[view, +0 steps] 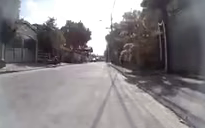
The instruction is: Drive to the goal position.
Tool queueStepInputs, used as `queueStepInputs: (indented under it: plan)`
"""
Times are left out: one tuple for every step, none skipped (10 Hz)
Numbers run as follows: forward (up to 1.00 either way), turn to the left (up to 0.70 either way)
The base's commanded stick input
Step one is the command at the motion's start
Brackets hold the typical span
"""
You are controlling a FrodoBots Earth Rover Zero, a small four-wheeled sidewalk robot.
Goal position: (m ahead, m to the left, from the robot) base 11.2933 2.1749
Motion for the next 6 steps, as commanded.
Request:
queueStepInputs:
  plan:
    - [1.0,0.0]
    - [1.0,0.0]
    - [1.0,0.0]
    - [1.0,0.0]
    - [1.0,0.0]
    - [1.0,0.0]
